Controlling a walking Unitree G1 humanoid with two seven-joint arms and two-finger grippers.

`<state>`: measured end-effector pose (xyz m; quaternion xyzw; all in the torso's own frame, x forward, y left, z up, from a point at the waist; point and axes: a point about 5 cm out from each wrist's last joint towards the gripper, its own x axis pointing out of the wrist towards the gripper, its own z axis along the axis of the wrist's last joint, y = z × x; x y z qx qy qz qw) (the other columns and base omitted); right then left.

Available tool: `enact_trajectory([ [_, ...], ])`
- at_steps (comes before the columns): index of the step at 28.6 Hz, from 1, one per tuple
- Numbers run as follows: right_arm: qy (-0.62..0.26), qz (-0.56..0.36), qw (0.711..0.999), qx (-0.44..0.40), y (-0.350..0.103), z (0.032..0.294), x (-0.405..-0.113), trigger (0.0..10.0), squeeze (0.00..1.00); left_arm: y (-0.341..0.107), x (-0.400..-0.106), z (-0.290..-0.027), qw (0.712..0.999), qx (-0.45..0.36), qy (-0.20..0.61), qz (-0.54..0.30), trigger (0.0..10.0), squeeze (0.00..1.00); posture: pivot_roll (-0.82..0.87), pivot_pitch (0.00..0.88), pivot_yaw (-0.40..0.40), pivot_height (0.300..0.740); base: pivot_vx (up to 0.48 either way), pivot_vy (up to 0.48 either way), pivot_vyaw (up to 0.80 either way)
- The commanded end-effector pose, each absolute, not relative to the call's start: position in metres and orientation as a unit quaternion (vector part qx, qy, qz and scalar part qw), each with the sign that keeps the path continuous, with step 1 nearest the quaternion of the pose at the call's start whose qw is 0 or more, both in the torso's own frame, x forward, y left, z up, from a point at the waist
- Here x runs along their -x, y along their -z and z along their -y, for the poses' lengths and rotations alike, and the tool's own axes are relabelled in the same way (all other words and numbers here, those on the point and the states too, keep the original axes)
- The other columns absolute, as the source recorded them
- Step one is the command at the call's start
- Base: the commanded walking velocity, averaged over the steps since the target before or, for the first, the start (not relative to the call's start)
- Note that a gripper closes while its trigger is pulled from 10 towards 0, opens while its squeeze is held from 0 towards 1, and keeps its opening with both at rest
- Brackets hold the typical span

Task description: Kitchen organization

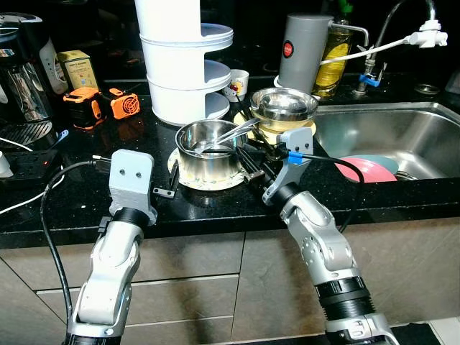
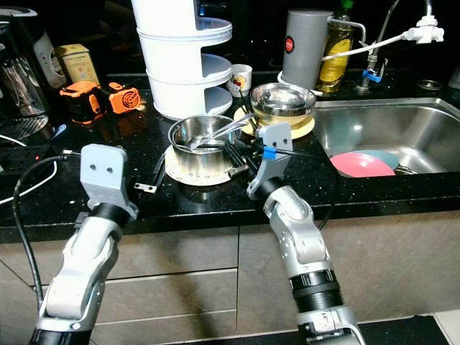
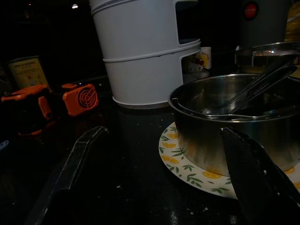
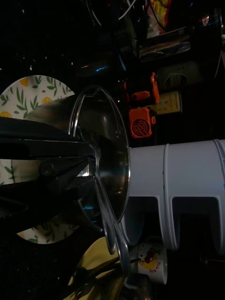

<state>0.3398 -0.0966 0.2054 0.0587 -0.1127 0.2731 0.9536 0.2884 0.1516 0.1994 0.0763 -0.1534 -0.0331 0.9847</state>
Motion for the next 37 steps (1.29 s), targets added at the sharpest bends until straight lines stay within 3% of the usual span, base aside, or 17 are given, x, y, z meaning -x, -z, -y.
enact_trajectory([
  [1,-0.274,0.12,0.952,-0.067,-0.206,0.097,-0.339,0.0,0.0,-0.201,-0.288,-0.152,0.985,-0.074,0.031,0.154,10.0,0.0,0.06,0.0,-0.023,0.74,0.0,0.0,0.0],
  [13,-0.284,0.146,0.944,-0.081,-0.222,0.105,-0.339,0.0,0.0,-0.202,-0.29,-0.152,0.984,-0.072,0.031,0.157,10.0,0.0,0.06,0.0,-0.024,0.74,0.0,0.0,0.0],
  [20,-0.356,0.178,0.907,-0.138,-0.249,0.125,-0.328,0.0,0.0,-0.203,-0.29,-0.151,0.984,-0.07,0.031,0.158,10.0,0.0,0.05,0.0,-0.022,0.74,0.0,0.0,0.0],
  [37,-0.372,0.123,0.917,-0.072,-0.231,0.118,-0.326,0.0,0.0,-0.204,-0.291,-0.151,0.984,-0.071,0.033,0.158,10.0,0.0,0.06,0.0,-0.017,0.74,0.0,0.0,0.0],
])
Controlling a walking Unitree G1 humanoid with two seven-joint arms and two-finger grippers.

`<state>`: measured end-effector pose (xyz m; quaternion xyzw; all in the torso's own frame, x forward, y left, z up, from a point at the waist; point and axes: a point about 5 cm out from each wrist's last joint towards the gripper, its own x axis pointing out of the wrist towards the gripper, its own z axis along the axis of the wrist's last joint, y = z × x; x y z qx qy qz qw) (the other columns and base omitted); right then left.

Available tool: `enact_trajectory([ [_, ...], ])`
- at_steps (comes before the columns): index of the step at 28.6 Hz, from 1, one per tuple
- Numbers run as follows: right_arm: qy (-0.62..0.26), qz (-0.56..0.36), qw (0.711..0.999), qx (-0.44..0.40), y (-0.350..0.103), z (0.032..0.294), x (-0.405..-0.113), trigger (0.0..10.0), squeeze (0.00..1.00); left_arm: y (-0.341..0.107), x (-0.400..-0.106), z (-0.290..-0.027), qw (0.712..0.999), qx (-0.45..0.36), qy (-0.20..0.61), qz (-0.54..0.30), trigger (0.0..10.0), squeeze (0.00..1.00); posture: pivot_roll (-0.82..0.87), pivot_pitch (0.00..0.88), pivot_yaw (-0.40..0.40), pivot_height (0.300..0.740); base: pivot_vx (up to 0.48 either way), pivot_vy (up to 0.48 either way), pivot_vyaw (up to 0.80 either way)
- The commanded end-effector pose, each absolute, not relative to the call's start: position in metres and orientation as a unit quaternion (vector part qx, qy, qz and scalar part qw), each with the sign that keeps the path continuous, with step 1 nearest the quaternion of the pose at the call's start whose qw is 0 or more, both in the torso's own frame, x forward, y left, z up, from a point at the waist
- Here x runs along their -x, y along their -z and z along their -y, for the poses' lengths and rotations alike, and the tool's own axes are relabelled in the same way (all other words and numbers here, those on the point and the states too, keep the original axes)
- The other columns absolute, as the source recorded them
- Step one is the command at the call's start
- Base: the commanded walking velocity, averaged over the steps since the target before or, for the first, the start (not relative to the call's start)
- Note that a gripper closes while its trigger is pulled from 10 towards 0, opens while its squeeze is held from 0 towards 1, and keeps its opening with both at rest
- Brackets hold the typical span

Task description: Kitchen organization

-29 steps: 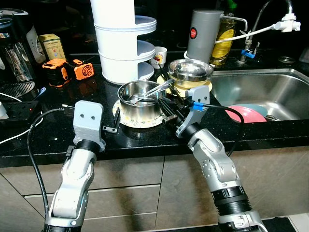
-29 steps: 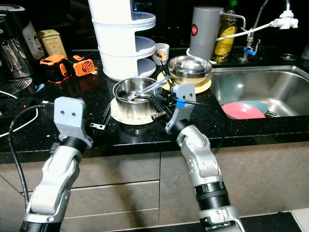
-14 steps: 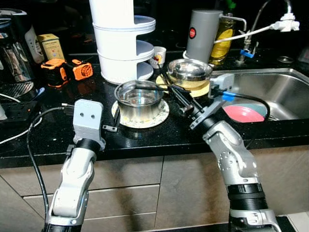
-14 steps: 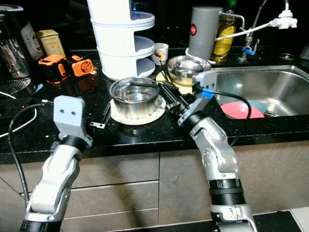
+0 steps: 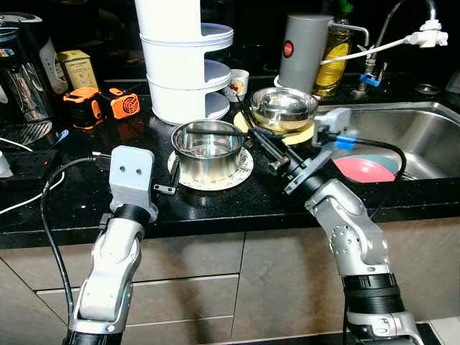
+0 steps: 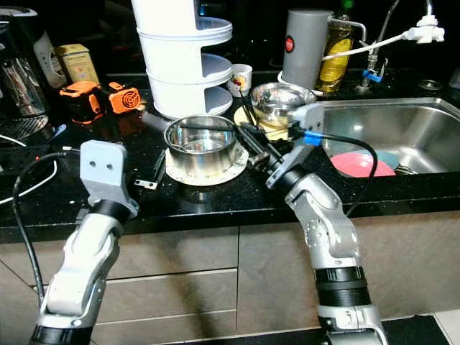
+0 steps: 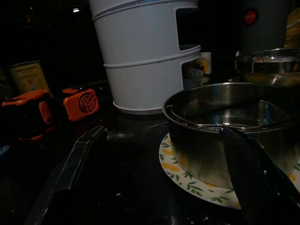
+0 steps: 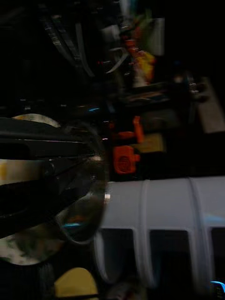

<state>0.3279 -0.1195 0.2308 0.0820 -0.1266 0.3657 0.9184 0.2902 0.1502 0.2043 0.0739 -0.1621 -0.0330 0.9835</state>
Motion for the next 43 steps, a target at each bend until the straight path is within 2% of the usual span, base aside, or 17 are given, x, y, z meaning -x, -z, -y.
enact_trajectory([
  [1,-0.372,0.123,0.917,-0.072,-0.231,0.118,-0.326,0.0,0.0,-0.204,-0.291,-0.151,0.984,-0.071,0.033,0.158,10.0,0.0,0.06,0.0,-0.017,0.74,0.0,0.0,0.0],
  [5,-0.371,0.134,0.914,-0.096,-0.236,0.122,-0.326,0.0,0.0,-0.203,-0.29,-0.15,0.984,-0.07,0.034,0.157,10.0,0.0,0.05,0.0,-0.018,0.74,0.0,0.0,0.0],
  [6,-0.372,0.151,0.905,-0.14,-0.243,0.125,-0.325,0.0,0.0,-0.203,-0.291,-0.149,0.985,-0.068,0.035,0.157,10.0,0.0,0.05,0.0,-0.019,0.74,0.0,0.0,0.0],
  [8,-0.372,0.151,0.905,-0.14,-0.243,0.125,-0.325,0.0,0.0,-0.203,-0.291,-0.149,0.985,-0.068,0.035,0.157,10.0,0.0,0.05,0.0,-0.019,0.74,0.0,0.0,0.0],
  [12,-0.373,0.182,0.878,-0.239,-0.253,0.131,-0.322,0.0,0.0,-0.203,-0.292,-0.148,0.984,-0.067,0.036,0.158,10.0,0.0,0.05,0.0,-0.02,0.74,0.0,0.0,0.0],
  [20,-0.373,0.194,0.852,-0.312,-0.255,0.134,-0.319,0.0,0.0,-0.206,-0.292,-0.149,0.984,-0.067,0.036,0.162,10.0,0.0,0.06,0.0,-0.018,0.74,0.0,0.0,0.0],
  [21,-0.372,0.194,0.85,-0.32,-0.255,0.134,-0.319,8.7,0.0,-0.207,-0.293,-0.149,0.984,-0.067,0.036,0.163,10.0,0.0,0.05,0.0,-0.018,0.74,0.0,0.0,0.0],
  [22,-0.372,0.194,0.85,-0.32,-0.255,0.134,-0.319,8.7,0.0,-0.207,-0.293,-0.149,0.984,-0.067,0.036,0.163,10.0,0.0,0.05,0.0,-0.018,0.74,0.0,0.0,0.0],
  [23,-0.371,0.194,0.848,-0.324,-0.255,0.135,-0.319,10.0,0.0,-0.208,-0.293,-0.149,0.983,-0.067,0.036,0.164,10.0,0.0,0.05,0.0,-0.018,0.74,0.0,0.0,0.0],
  [27,-0.342,0.199,0.848,-0.354,-0.255,0.141,-0.321,10.0,0.0,-0.208,-0.292,-0.146,0.984,-0.064,0.048,0.162,10.0,0.0,0.05,0.0,-0.014,0.74,0.0,-0.071,0.0],
  [40,-0.327,0.183,0.856,-0.357,-0.255,0.142,-0.325,10.0,0.0,-0.211,-0.292,-0.145,0.983,-0.058,0.054,0.165,10.0,0.0,0.05,0.0,-0.016,0.74,0.0,-0.366,0.0],
  [43,-0.31,0.176,0.868,-0.345,-0.253,0.143,-0.328,10.0,0.0,-0.211,-0.292,-0.144,0.983,-0.058,0.056,0.164,10.0,0.0,0.05,0.0,-0.017,0.74,0.0,-0.401,0.0],
])
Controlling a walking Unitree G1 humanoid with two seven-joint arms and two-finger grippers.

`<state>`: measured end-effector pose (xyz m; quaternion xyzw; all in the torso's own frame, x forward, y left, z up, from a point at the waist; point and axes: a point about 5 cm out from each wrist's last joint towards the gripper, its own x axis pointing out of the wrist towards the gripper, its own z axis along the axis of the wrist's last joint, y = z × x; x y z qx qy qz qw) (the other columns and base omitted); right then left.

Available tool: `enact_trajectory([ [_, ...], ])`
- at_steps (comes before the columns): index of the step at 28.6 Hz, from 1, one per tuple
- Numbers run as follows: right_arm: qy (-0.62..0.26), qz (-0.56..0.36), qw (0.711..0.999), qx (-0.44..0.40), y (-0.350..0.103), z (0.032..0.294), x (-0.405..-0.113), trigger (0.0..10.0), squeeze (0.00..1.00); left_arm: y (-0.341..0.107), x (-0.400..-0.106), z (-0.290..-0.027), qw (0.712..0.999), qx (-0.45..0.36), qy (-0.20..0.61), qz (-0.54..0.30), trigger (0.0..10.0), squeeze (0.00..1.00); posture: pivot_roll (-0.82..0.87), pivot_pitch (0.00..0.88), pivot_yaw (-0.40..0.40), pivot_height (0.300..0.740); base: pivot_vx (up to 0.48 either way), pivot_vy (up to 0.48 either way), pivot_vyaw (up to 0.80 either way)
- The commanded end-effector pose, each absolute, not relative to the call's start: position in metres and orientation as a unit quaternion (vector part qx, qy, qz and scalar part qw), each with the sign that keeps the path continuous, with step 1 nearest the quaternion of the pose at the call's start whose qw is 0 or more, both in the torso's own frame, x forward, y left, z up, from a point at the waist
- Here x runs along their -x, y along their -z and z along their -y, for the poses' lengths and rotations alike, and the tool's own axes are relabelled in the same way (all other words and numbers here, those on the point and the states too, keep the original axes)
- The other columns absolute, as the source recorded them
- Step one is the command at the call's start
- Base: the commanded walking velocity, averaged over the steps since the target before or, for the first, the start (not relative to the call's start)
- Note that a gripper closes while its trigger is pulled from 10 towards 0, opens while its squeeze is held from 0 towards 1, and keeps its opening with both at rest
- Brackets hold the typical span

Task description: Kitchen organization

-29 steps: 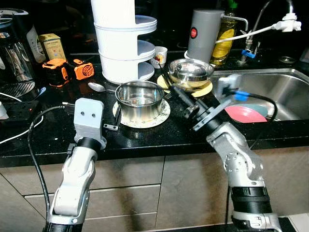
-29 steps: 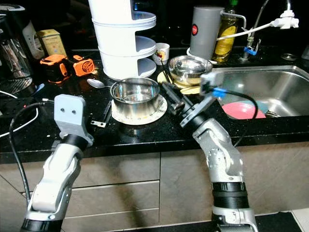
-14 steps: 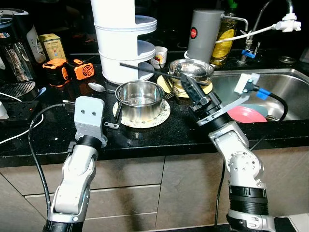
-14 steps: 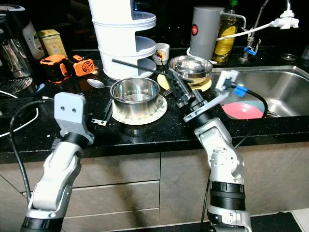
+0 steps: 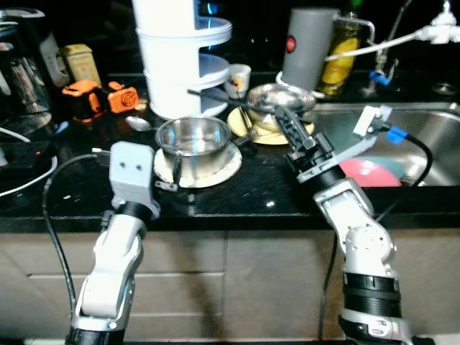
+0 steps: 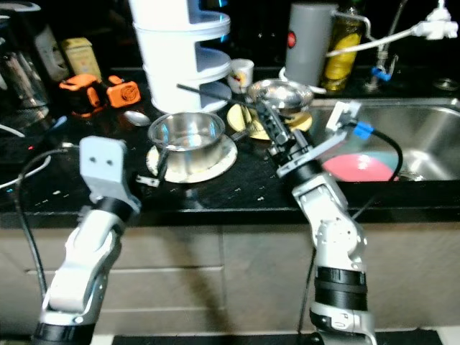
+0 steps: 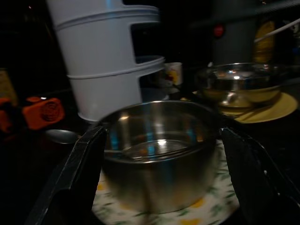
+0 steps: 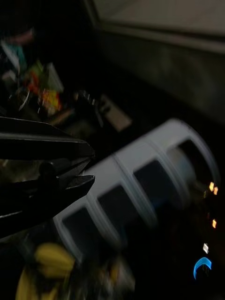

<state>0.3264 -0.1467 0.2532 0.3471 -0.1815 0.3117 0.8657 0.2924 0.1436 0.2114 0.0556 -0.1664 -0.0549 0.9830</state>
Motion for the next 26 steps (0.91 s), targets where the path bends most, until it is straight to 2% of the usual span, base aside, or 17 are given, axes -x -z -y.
enact_trajectory([
  [1,-0.298,0.17,0.88,-0.33,-0.252,0.144,-0.331,10.0,0.0,-0.211,-0.292,-0.144,0.983,-0.058,0.057,0.164,10.0,0.0,0.05,0.0,-0.016,0.74,0.0,-0.398,0.0],
  [6,-0.283,0.159,0.9,-0.29,-0.251,0.143,-0.334,10.0,0.0,-0.212,-0.292,-0.144,0.983,-0.057,0.057,0.163,10.0,0.0,0.05,0.0,-0.016,0.74,0.0,-0.401,-0.08],
  [12,-0.279,0.147,0.914,-0.255,-0.251,0.138,-0.336,10.0,0.0,-0.212,-0.292,-0.144,0.984,-0.052,0.057,0.163,10.0,0.0,0.05,0.0,-0.016,0.74,0.0,-0.384,-0.8],
  [15,-0.276,0.147,0.922,-0.228,-0.25,0.135,-0.337,10.0,0.0,-0.212,-0.292,-0.144,0.984,-0.047,0.054,0.164,10.0,0.0,0.05,0.0,-0.016,0.74,0.0,0.0,0.0],
  [18,-0.27,0.13,0.945,-0.134,-0.245,0.126,-0.339,10.0,0.0,-0.212,-0.294,-0.148,0.986,-0.032,0.039,0.162,10.0,0.0,0.05,0.0,-0.021,0.74,0.0,0.0,0.0],
  [19,-0.27,0.13,0.945,-0.134,-0.245,0.126,-0.339,10.0,0.0,-0.212,-0.294,-0.148,0.986,-0.032,0.039,0.162,10.0,0.0,0.05,0.0,-0.021,0.74,0.0,0.0,0.0],
  [22,-0.251,0.107,0.961,-0.054,-0.239,0.117,-0.344,10.0,0.0,-0.212,-0.294,-0.148,0.986,-0.034,0.037,0.162,10.0,0.0,0.05,0.0,-0.023,0.74,0.0,0.0,0.0],
  [26,-0.24,0.099,0.965,-0.029,-0.237,0.115,-0.347,10.0,0.0,-0.212,-0.293,-0.148,0.986,-0.035,0.037,0.161,10.0,0.0,0.05,0.0,-0.024,0.74,0.0,0.0,0.0],
])
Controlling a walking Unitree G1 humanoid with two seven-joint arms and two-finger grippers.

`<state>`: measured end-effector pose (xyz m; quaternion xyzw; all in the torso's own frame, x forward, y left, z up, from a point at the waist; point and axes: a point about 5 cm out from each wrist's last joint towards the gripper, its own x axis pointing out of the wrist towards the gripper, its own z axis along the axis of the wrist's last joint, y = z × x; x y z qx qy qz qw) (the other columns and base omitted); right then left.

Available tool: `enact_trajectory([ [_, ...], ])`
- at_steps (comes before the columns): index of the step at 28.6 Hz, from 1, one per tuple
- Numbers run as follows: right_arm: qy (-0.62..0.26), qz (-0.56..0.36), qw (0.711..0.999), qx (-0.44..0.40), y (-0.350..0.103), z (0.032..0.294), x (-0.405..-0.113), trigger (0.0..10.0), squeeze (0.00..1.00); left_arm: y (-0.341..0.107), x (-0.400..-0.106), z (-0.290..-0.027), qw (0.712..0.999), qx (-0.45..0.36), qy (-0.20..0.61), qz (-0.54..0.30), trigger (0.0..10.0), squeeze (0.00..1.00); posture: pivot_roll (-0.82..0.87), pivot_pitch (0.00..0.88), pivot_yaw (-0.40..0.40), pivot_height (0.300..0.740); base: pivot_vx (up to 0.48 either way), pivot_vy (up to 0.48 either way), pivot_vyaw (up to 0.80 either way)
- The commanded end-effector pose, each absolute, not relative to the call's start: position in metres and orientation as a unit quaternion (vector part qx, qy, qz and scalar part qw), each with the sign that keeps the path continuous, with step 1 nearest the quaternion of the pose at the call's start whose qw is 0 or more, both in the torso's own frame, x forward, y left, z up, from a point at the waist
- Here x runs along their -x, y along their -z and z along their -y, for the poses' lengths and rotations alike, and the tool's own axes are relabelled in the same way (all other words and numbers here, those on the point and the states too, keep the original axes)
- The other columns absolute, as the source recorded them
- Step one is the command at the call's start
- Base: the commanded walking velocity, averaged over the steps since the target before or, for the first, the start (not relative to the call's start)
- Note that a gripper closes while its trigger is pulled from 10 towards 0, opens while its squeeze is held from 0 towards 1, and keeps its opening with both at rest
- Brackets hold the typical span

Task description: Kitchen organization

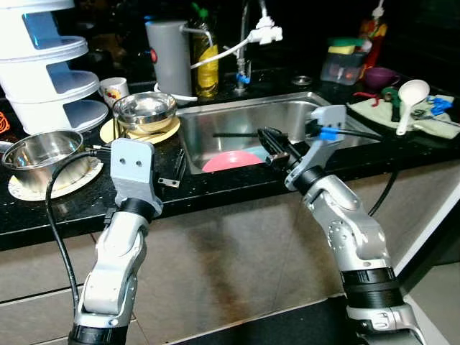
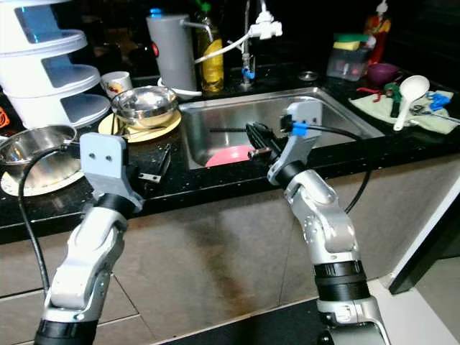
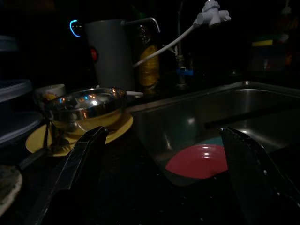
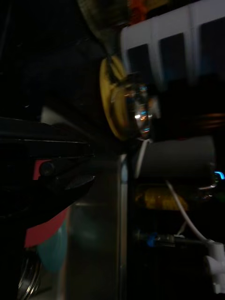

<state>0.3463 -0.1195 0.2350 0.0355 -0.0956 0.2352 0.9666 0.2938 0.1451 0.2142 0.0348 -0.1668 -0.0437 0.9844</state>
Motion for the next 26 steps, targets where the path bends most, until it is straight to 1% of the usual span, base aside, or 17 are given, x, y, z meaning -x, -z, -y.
enact_trajectory([
  [1,-0.234,0.096,0.967,-0.015,-0.236,0.113,-0.349,10.0,0.0,-0.212,-0.293,-0.147,0.986,-0.035,0.036,0.161,10.0,0.0,0.05,0.0,-0.024,0.74,0.0,0.0,0.0],
  [8,-0.229,0.096,0.969,0.004,-0.234,0.111,-0.351,10.0,0.0,-0.211,-0.292,-0.146,0.986,-0.038,0.043,0.158,10.0,0.0,0.05,0.0,-0.024,0.74,0.0,0.0,0.0],
  [13,-0.224,0.093,0.97,0.02,-0.231,0.109,-0.351,10.0,0.0,-0.208,-0.293,-0.143,0.987,-0.037,0.046,0.151,10.0,0.0,0.05,0.0,-0.023,0.74,0.0,-0.438,0.0],
  [15,-0.221,0.092,0.971,0.024,-0.23,0.109,-0.351,10.0,0.0,-0.209,-0.293,-0.144,0.987,-0.033,0.043,0.153,10.0,0.0,0.05,0.0,-0.023,0.74,0.0,0.0,0.0],
  [19,-0.175,0.069,0.981,0.056,-0.226,0.104,-0.358,10.0,0.0,-0.21,-0.294,-0.145,0.986,-0.033,0.037,0.157,10.0,0.0,0.06,0.0,-0.029,0.74,0.0,0.0,0.0],
  [20,-0.175,0.069,0.981,0.056,-0.226,0.104,-0.358,10.0,0.0,-0.21,-0.294,-0.145,0.986,-0.033,0.037,0.157,10.0,0.0,0.06,0.0,-0.029,0.74,0.0,0.0,0.0],
  [23,-0.154,0.055,0.983,0.08,-0.223,0.098,-0.362,10.0,0.0,-0.211,-0.294,-0.146,0.986,-0.035,0.035,0.158,10.0,0.0,0.06,0.0,-0.032,0.74,0.0,0.0,0.0],
  [26,-0.162,0.044,0.981,0.1,-0.218,0.078,-0.365,10.0,0.0,-0.211,-0.294,-0.147,0.986,-0.036,0.033,0.158,10.0,0.0,0.06,0.0,-0.031,0.74,0.0,0.0,0.0],
])
